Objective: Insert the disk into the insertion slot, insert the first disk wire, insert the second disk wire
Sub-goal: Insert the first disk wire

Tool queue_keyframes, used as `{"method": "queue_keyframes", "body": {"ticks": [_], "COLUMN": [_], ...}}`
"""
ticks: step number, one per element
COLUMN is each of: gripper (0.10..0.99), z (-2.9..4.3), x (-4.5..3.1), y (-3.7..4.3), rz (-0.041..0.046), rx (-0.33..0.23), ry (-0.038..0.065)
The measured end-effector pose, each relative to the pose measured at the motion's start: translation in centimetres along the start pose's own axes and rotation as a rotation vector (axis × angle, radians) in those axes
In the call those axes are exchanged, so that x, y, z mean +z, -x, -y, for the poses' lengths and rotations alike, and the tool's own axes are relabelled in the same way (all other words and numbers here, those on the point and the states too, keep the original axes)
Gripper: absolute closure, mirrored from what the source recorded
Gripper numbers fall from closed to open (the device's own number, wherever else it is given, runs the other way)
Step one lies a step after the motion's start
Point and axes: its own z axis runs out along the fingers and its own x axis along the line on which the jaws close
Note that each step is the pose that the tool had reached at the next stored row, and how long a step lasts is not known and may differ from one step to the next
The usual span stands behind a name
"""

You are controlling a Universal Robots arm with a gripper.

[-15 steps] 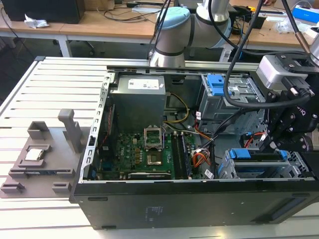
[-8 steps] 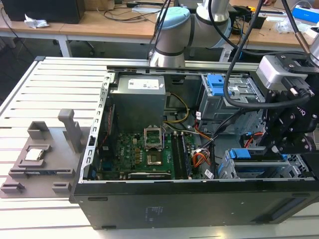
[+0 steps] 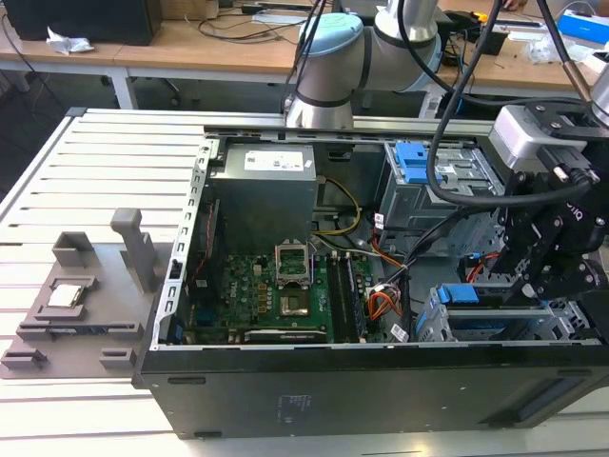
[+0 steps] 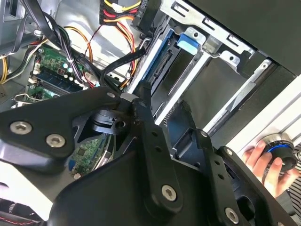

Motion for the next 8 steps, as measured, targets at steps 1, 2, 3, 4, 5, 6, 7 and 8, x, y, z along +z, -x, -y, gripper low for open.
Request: {"method": "queue_keyframes", "body": {"ticks": [1,2,3,4,5,6,7,8], "gripper": [0.667,0.667,0.667,0.667,0.667,0.667,0.667,0.667], "z": [0.12,0.26,0.40,0.58,0.85,1.08,1.26,1.42], "x": [-0.02,-0.02,-0.03,-0.04,-0.05,-0.06,-0.06,-0.08], "y": [0.06,0.13,0.18,0.25,0.34,0.42,0.51,0.58], "rz": [-0.0004,-0.0005,-0.0006,-0.0009,-0.0010,-0.0009,-0.0010,-0.0022], "rx": [0.000,0.000,0.000,0.000,0.000,0.000,0.000,0.000], "ry": [0.000,0.000,0.000,0.000,0.000,0.000,0.000,0.000]}}
